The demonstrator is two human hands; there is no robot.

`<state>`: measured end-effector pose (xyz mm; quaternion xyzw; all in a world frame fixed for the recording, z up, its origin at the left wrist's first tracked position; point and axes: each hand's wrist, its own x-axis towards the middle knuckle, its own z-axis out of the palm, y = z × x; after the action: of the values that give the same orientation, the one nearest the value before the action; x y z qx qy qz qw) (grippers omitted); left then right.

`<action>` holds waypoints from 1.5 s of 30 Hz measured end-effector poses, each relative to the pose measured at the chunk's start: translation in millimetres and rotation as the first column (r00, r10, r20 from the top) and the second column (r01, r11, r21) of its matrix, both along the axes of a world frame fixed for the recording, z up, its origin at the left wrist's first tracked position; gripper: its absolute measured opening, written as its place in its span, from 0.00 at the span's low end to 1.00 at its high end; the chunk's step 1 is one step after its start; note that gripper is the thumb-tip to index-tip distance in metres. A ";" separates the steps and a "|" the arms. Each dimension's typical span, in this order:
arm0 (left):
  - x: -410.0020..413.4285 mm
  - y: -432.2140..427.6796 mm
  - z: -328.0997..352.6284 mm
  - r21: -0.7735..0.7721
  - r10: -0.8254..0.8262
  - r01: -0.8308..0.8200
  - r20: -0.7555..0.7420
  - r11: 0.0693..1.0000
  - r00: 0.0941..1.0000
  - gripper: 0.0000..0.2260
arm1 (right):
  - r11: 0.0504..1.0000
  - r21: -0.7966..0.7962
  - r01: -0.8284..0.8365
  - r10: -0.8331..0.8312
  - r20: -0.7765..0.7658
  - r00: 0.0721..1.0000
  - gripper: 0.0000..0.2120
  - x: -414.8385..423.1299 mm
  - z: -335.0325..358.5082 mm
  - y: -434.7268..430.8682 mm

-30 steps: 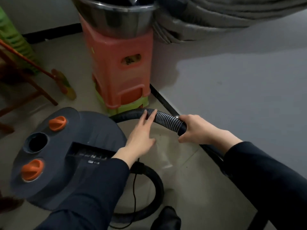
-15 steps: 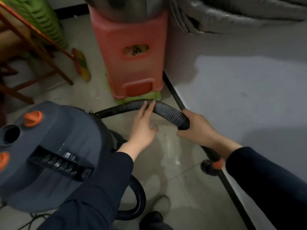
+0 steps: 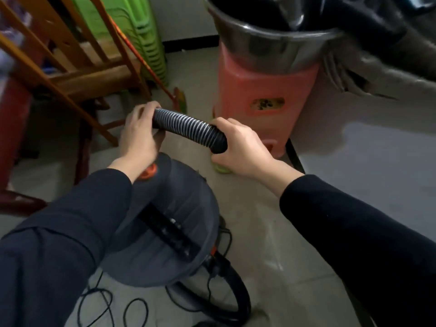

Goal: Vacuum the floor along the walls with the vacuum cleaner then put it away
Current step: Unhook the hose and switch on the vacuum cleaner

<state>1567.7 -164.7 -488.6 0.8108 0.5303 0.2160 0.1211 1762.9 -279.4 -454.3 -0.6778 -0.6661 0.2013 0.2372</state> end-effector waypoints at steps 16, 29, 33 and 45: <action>-231.4 -128.1 20.1 -0.040 0.102 -0.105 -0.074 0.994 0.992 0.12 | 0.888 -0.046 -0.457 0.442 0.350 0.826 0.25 -155.2 11.1 -12.0; -134.5 -286.8 22.1 -0.408 -0.029 0.071 0.107 0.910 0.994 0.09 | 0.895 -0.169 -0.413 0.438 0.514 0.738 0.11 -71.8 34.4 -145.6; -105.8 -300.9 2.2 -0.528 -0.073 0.122 0.113 0.840 0.991 0.09 | 0.887 -0.359 -0.292 0.429 0.400 0.810 0.14 -50.0 16.0 -175.4; -140.1 -261.3 -40.7 -0.621 0.038 0.109 0.219 0.776 0.975 0.09 | 0.800 -0.574 -0.177 0.198 -0.027 0.980 0.12 -87.2 -23.7 -115.6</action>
<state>1427.6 -426.0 -529.3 0.7045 0.5399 0.1120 0.4468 1675.6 -395.0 -477.9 -0.6518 -0.6422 0.4032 -0.0099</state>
